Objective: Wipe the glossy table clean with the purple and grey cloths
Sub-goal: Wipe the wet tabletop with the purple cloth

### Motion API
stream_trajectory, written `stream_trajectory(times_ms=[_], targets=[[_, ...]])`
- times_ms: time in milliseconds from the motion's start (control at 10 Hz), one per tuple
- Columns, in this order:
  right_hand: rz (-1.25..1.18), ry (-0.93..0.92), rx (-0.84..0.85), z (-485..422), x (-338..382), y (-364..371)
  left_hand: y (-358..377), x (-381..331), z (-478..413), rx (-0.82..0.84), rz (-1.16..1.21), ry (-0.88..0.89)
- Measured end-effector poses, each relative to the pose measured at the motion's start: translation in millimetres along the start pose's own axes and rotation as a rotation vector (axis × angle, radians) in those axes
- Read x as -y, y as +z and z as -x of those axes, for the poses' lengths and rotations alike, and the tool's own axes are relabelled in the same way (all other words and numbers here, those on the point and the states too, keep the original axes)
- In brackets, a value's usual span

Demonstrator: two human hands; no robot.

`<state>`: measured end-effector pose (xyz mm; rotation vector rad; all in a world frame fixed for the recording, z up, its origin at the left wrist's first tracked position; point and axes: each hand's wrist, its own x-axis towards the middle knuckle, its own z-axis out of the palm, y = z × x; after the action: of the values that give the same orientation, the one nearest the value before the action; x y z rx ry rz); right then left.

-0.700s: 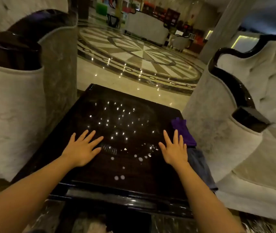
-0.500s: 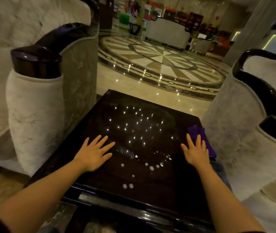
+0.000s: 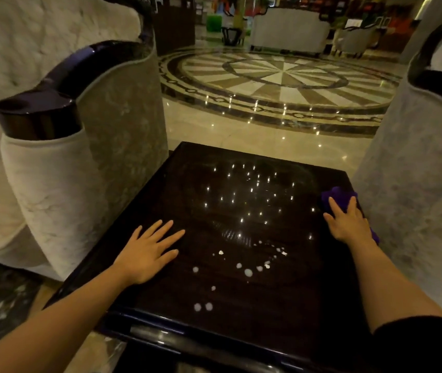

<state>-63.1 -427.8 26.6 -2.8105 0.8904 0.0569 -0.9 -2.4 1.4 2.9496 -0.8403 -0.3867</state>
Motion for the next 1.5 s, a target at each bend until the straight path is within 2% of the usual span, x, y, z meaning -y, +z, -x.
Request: stream_trajectory(times_ms=[100,300,900,1100,1300,1400,1500], targets=[[0.018,0.042,-0.058,0.1,0.8,1.9,2.2,0.4,0.3,-0.034,0.021,0.011],[0.044,0.012,-0.087,0.5,-0.5,5.4,5.2,3.0,-0.6,-0.053,0.023,0.016],[0.025,-0.262,-0.077,36.8,64.8,32.6,3.3,1.6,1.4,-0.052,0.055,0.03],[0.044,-0.367,0.005,43.7,84.2,35.3,2.2,1.4,1.3,-0.048,0.07,0.046],[-0.009,-0.289,0.042,29.1,83.0,19.6,0.5,1.6,1.3,-0.044,0.065,0.053],[0.034,-0.239,0.077,26.5,83.6,25.4,0.9,1.5,1.0,-0.044,0.061,0.06],[0.104,-0.205,0.04,26.5,85.5,27.4,1.7,1.8,-0.9,-0.049,0.054,0.066]])
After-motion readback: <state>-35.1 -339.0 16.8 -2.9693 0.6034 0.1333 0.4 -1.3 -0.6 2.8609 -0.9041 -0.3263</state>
